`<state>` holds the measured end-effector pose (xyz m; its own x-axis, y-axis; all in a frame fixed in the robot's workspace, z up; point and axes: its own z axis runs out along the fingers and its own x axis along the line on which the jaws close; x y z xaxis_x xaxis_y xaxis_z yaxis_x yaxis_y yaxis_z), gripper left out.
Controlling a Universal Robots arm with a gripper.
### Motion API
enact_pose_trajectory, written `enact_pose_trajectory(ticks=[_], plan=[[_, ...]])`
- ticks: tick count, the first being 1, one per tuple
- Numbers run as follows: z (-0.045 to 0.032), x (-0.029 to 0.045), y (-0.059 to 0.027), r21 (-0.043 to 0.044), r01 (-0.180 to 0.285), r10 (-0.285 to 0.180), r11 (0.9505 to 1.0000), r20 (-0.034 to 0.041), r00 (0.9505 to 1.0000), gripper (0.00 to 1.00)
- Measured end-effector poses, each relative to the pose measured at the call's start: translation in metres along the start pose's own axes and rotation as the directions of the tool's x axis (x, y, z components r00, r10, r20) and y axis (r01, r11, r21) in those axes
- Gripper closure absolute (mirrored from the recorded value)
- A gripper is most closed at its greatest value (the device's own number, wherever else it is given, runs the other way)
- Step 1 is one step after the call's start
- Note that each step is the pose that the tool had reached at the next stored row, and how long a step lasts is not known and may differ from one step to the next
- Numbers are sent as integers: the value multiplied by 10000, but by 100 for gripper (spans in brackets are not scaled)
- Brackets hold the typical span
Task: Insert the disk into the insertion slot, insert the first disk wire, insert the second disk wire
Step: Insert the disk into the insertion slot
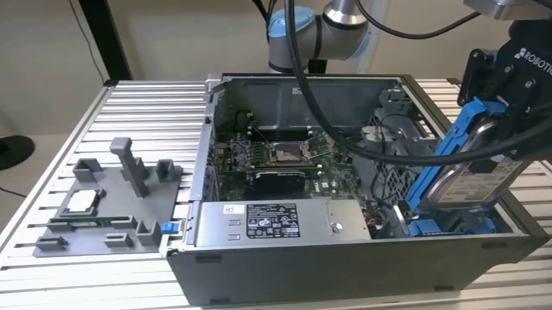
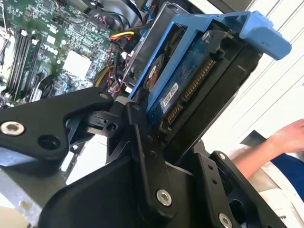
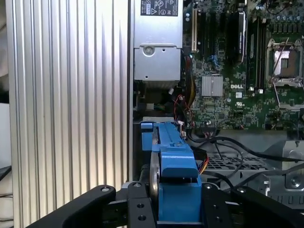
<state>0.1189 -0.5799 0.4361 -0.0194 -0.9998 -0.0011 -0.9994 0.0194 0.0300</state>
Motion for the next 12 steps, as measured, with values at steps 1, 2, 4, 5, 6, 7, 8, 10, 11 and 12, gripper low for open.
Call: enact_pose_trajectory(ticks=[1, 2, 4, 5, 6, 7, 8, 10, 11, 12], plan=[[18, -1, -2, 0, 0, 0, 10000, 1, 10000, 100], [37, -1, -5, 0, -1, 1, 10000, 2, 10000, 100], [73, -2, -10, 0, -2, 2, 10000, 2, 10000, 100], [90, -2, -11, 0, -3, 3, 10000, 1, 10000, 100], [105, -3, -13, 0, -4, 4, 10000, -1, 10000, 100], [119, -4, -14, 0, -5, 5, 10000, -1, 10000, 100], [133, -4, -15, 0, -5, 5, 10000, 1, 10000, 100], [163, -7, -16, 0, -6, 6, 10000, 2, 10000, 100], [175, -10, -17, 0, -5, 5, 10000, 2, 10000, 100], [184, -16, -17, 0, -7, 7, 10000, 3, 10000, 100]])
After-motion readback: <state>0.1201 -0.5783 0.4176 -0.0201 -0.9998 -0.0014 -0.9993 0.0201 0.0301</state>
